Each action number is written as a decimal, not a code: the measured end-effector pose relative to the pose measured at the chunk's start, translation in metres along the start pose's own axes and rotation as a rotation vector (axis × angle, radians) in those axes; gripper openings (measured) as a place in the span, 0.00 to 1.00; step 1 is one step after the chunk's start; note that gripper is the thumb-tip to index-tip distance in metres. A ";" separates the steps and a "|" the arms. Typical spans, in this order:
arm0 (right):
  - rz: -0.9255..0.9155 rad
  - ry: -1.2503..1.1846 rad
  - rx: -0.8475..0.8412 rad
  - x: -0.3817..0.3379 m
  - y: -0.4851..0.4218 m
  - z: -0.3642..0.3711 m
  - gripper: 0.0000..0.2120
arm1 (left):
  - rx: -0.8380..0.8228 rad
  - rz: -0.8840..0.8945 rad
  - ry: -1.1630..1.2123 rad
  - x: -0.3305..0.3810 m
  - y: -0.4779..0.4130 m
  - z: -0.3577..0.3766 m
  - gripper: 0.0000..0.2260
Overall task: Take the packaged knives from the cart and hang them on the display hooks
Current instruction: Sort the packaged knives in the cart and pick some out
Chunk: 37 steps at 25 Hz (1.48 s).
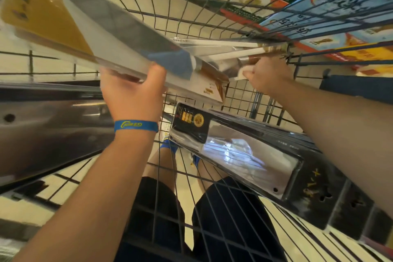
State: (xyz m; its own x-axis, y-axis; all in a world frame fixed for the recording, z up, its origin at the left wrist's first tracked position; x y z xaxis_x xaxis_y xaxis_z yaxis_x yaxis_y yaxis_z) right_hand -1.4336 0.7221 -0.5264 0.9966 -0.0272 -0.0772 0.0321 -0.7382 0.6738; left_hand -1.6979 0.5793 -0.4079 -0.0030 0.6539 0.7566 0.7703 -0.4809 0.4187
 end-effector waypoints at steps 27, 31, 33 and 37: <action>-0.099 -1.815 0.022 -0.075 0.364 -0.142 0.26 | -1.020 -0.047 0.084 0.158 0.157 -0.092 0.17; -0.144 -1.803 0.134 -0.052 0.385 -0.178 0.27 | -0.996 0.049 0.097 0.191 0.187 -0.083 0.12; -0.192 -1.803 0.183 -0.038 0.395 -0.197 0.23 | -0.999 0.095 0.123 0.210 0.201 -0.078 0.13; -0.224 -1.842 0.263 -0.017 0.411 -0.221 0.21 | -0.960 0.218 0.095 0.243 0.214 -0.069 0.11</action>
State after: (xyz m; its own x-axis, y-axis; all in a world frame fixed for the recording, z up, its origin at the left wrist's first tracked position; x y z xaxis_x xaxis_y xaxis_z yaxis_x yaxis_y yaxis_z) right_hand -1.4211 0.5687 -0.0857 -0.3503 -0.3939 -0.8498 -0.0560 -0.8969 0.4388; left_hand -1.5775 0.5949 -0.1001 -0.0058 0.4654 0.8851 -0.0839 -0.8822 0.4634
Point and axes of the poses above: each hand's wrist, its own y-axis away from the middle knuckle, its own z-axis out of the palm, x = y × z, the point moved 4 cm from there along -y, towards the middle knuckle, and after that the axes turned 15 degrees about -y, right-handed, at the moved point
